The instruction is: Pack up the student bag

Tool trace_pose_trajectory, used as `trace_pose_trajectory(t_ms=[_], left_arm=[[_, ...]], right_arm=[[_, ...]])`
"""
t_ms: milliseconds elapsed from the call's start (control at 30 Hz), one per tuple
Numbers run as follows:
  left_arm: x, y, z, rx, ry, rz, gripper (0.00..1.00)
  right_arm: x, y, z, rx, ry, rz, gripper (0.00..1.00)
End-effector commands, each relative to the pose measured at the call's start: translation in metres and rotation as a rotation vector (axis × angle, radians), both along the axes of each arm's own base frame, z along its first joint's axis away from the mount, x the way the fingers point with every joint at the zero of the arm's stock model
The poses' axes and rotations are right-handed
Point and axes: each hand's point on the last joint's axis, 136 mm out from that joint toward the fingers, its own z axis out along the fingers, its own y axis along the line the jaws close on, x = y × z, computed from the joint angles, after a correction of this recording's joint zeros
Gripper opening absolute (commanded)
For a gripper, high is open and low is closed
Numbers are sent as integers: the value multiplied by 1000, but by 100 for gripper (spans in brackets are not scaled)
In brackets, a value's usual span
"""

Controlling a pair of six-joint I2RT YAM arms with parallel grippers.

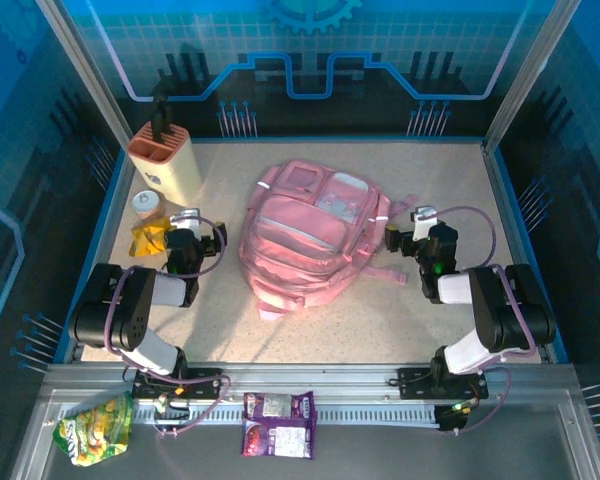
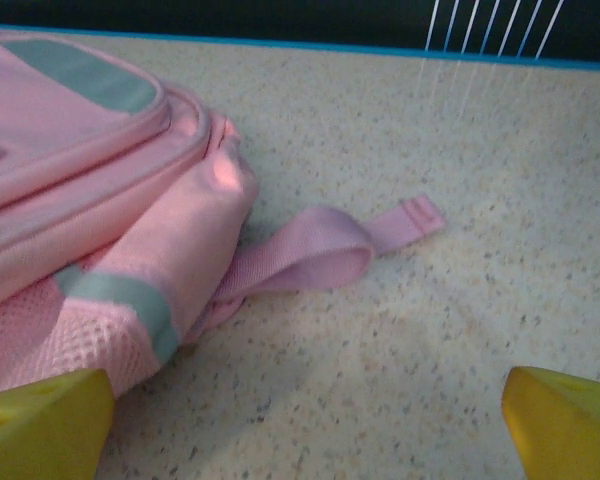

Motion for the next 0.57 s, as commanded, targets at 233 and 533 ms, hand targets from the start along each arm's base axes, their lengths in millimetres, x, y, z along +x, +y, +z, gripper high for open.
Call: trace_pose_trajectory(t_ms=[233,533], left_arm=[[8,-4,12,-7,-42,-34,99],[9,-8,12,-7,-39,-61,99]], right_arm=[[7,5,12,-52,-49,13,100],[8,5,12,-21,-40,37,100]])
